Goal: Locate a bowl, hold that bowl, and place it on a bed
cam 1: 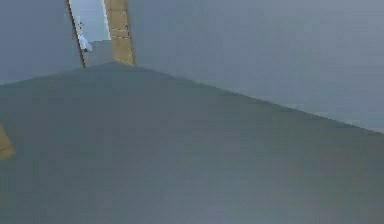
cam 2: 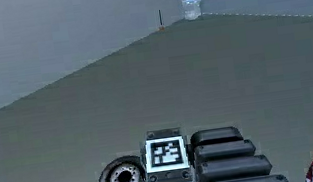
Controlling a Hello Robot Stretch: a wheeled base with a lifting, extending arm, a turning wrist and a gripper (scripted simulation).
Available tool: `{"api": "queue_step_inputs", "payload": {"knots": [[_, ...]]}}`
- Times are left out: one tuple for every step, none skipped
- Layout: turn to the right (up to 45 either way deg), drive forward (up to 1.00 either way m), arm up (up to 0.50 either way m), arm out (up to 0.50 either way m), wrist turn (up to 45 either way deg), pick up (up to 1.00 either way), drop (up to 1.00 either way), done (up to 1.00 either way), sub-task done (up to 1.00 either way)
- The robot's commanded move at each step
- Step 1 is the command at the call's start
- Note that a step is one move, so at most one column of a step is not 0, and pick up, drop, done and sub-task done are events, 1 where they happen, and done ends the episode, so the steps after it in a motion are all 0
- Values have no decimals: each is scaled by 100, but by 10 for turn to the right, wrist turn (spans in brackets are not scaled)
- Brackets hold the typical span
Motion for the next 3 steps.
{"api": "queue_step_inputs", "payload": {"knots": [[-210, 0, 0, 0, 0, 0, 0, 0, 0], [0, 100, 0, 0, 0, 0, 0, 0, 0], [0, 100, 0, 0, 0, 0, 0, 0, 0]]}}
